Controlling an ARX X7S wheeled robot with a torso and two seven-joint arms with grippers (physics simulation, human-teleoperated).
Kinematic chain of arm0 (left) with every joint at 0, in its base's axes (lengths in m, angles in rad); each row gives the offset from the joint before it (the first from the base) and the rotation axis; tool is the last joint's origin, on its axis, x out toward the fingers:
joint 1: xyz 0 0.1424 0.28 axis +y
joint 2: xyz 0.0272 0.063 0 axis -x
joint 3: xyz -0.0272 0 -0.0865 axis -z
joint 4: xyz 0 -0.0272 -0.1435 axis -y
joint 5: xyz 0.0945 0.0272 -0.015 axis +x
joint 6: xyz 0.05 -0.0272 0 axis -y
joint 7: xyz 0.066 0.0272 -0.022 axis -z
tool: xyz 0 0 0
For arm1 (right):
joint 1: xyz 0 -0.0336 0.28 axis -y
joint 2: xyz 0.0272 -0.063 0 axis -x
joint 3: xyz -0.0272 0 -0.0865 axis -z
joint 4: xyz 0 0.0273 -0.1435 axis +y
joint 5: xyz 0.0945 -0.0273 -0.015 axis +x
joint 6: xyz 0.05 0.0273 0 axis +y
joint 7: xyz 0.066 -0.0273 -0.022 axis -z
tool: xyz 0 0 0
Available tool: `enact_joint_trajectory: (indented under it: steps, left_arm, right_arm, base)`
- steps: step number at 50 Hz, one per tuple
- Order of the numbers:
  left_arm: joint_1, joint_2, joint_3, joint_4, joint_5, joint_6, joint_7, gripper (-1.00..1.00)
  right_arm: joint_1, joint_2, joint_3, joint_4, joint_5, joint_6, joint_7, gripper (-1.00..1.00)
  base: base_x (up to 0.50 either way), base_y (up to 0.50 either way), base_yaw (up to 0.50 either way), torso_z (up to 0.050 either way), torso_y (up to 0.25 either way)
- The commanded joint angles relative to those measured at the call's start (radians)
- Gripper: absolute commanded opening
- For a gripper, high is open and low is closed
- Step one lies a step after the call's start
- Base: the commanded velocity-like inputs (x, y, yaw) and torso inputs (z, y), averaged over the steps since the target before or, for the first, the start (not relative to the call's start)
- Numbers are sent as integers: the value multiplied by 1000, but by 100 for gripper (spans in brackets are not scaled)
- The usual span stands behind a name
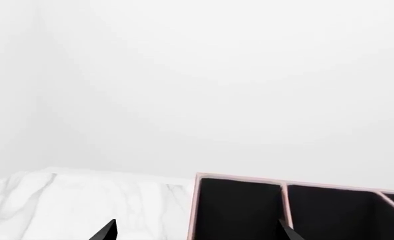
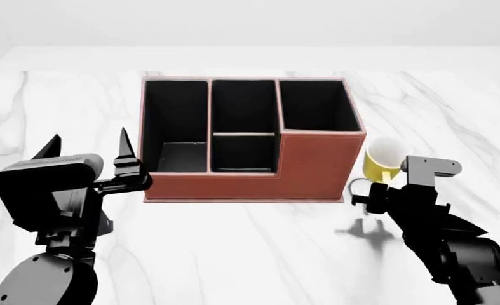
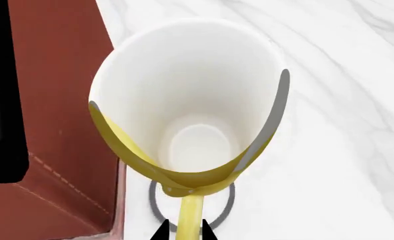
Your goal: Pick up the yellow and white mug and place it to the right of the caddy.
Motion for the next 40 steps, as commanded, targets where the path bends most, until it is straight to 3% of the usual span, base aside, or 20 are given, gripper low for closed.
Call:
enact_joint_trajectory:
  steps: [1,13,40]
  left_arm:
    - [-2,-1,1,-6,0,2,-2,100]
    - [-4,-1,4,-16,2,7,-2,100]
    - [-2,-7,2,-7,-6,7,-9,100]
  right_arm:
    - [46,-39,-8,125,-51,-44,-46,-100]
    - [83,-81,-21,255,-79,-104,-96,-100]
    - [89,-108,-20,330,-86,-136,-122,-100]
  base:
    - [0,0,0,0,0]
    - [0,0,0,0,1]
    - [0,0,0,0,0]
